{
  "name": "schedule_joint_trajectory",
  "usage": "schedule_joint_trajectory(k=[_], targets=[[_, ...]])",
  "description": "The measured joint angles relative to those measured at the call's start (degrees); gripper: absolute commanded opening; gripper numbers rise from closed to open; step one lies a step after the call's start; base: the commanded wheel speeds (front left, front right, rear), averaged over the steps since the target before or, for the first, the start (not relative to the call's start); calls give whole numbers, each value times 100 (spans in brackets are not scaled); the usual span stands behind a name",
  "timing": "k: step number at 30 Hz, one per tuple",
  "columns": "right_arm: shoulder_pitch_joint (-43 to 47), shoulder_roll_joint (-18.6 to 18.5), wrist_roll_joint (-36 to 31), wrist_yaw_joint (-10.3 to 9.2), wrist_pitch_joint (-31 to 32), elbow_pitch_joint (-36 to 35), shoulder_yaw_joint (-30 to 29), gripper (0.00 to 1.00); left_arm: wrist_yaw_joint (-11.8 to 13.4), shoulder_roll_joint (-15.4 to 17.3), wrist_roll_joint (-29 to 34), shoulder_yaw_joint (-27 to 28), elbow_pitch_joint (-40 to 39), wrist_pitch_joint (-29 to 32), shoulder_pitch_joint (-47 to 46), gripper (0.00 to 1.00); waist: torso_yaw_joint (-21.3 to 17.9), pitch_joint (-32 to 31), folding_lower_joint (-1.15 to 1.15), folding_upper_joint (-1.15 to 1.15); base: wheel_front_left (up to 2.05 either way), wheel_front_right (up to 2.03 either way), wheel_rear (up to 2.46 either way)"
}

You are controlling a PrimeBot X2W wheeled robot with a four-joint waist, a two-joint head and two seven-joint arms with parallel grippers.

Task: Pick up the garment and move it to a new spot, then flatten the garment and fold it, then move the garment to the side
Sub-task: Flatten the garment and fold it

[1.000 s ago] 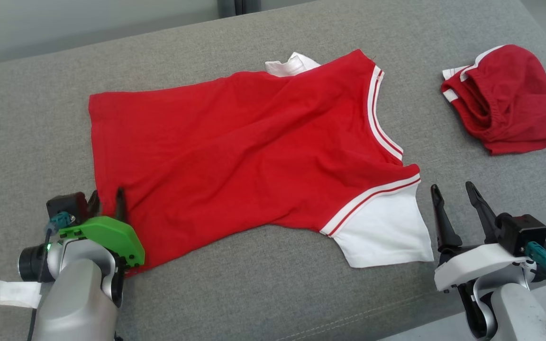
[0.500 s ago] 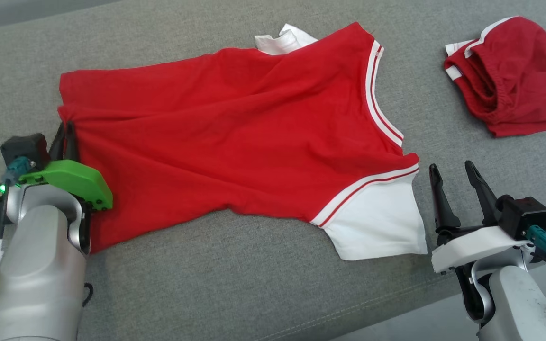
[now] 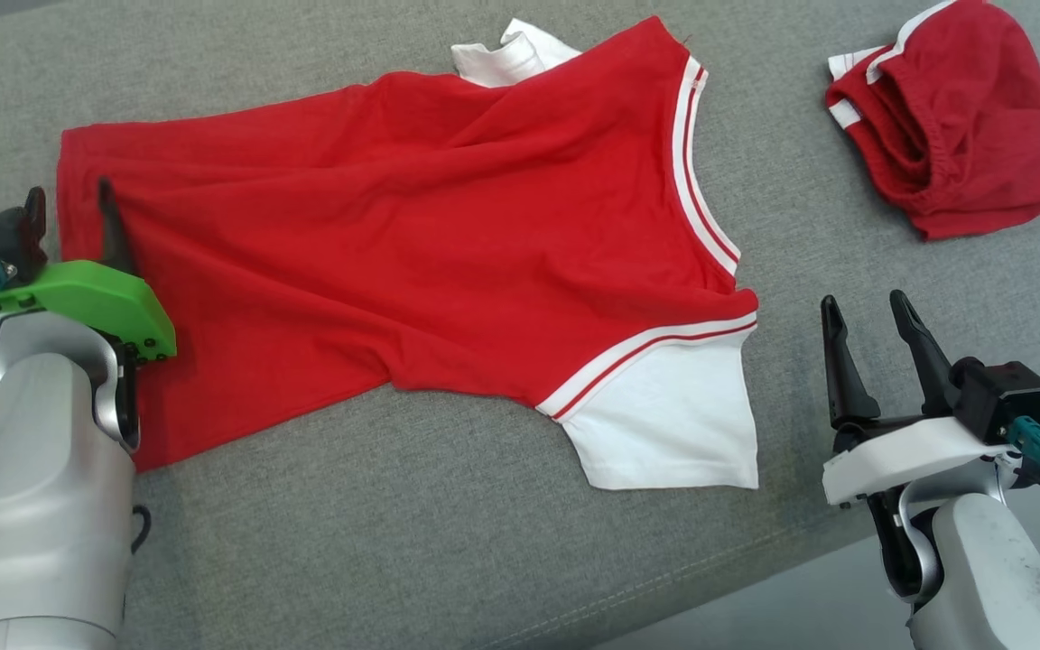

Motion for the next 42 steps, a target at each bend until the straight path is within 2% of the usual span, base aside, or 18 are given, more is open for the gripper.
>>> schedule_joint_trajectory(k=[8, 11, 15, 23, 32, 42], targets=[[97, 124, -1, -1, 0, 63, 30, 100, -77, -178, 5, 212, -563, 0, 845, 100, 99, -487, 0, 0, 0, 0, 0], [226, 160, 0, -1, 0, 159, 59, 100, -174, -300, 156, 174, -993, 0, 1362, 100, 179, -753, -1, 0, 0, 0, 0], [443, 207, 0, 0, 0, 272, 68, 100, -200, -563, 167, 247, -1435, 0, 2143, 100, 306, -1118, -1, 0, 0, 0, 0], [767, 260, 22, -1, 0, 386, 24, 100, -320, -871, 97, 439, -2168, 0, 3360, 100, 593, -1779, -1, 0, 0, 0, 0], [929, 276, -1, -2, 0, 405, 90, 100, -344, -935, 310, 431, -2989, 0, 4235, 100, 919, -2288, -1, 0, 0, 0, 0], [1136, 279, -151, -2, 0, 458, 203, 100, -275, -944, 437, 410, -3342, 0, 4684, 100, 1121, -2592, -1, 0, 0, 0, 0]])
